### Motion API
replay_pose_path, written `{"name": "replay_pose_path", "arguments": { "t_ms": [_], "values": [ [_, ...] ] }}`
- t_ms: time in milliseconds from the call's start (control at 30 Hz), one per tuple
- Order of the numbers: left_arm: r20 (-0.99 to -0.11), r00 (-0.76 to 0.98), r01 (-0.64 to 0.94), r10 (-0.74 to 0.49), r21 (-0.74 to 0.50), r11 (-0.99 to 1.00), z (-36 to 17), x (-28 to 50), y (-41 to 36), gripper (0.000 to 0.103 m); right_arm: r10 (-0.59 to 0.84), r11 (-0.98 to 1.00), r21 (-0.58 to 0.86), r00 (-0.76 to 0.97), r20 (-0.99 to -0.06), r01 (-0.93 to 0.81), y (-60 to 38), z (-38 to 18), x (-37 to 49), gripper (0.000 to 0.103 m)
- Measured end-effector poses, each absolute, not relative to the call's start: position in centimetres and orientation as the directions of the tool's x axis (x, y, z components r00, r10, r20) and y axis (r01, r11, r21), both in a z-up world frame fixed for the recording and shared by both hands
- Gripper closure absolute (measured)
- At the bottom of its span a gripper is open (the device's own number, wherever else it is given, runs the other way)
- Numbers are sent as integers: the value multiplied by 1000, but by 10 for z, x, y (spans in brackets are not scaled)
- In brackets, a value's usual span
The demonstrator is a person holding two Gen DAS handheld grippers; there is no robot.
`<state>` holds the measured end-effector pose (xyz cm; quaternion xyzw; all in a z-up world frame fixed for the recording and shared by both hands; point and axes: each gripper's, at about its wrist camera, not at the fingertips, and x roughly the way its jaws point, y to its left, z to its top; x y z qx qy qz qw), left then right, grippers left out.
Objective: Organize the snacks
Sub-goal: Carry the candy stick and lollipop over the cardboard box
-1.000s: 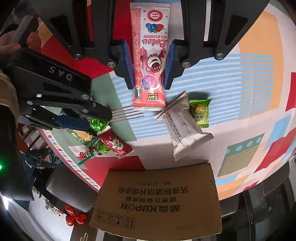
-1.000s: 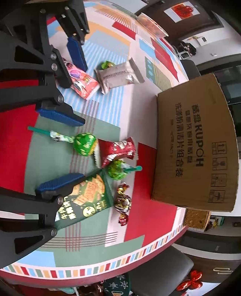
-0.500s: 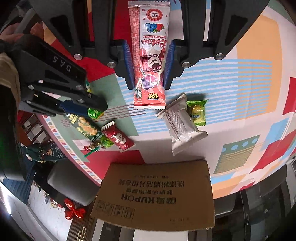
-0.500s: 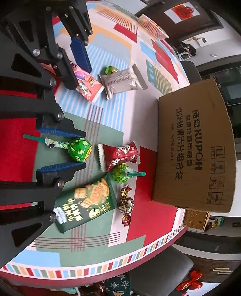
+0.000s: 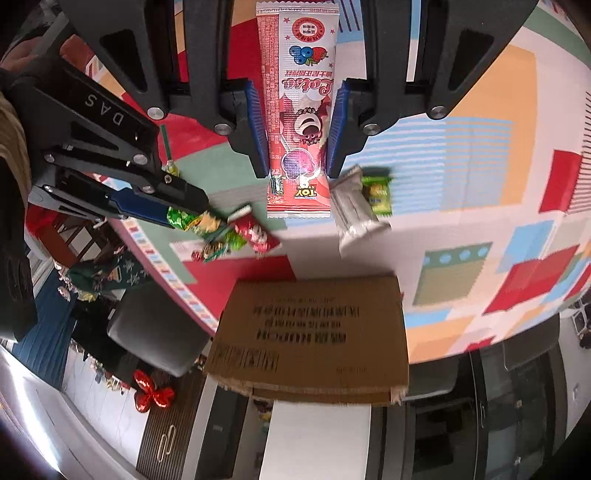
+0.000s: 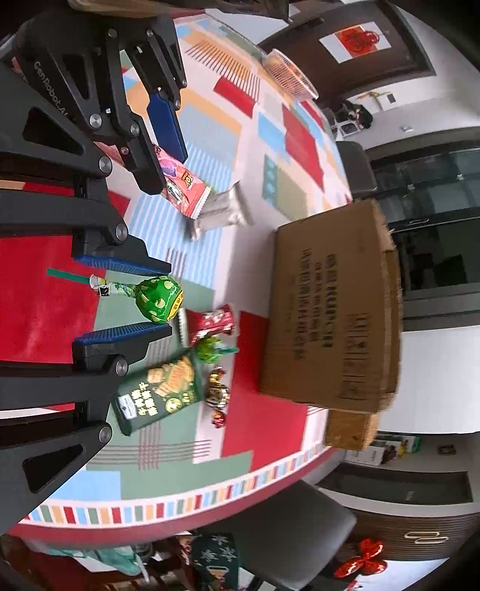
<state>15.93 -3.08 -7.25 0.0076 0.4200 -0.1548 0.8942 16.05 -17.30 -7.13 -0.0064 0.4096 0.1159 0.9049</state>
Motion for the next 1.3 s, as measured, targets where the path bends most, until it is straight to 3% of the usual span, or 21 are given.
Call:
{"name": "replay_pose_path", "arguments": {
  "t_ms": [967,1300],
  "values": [
    [-598,764,258,-243,-61,964,38,214,-25,71,195,975,15,823,-533,-222,-170,50,200,76],
    [-588,776,248,-227,-46,968,60,265,-28,71,179,978,3,841,-510,-207,-173,72,245,76]
  ]
}}
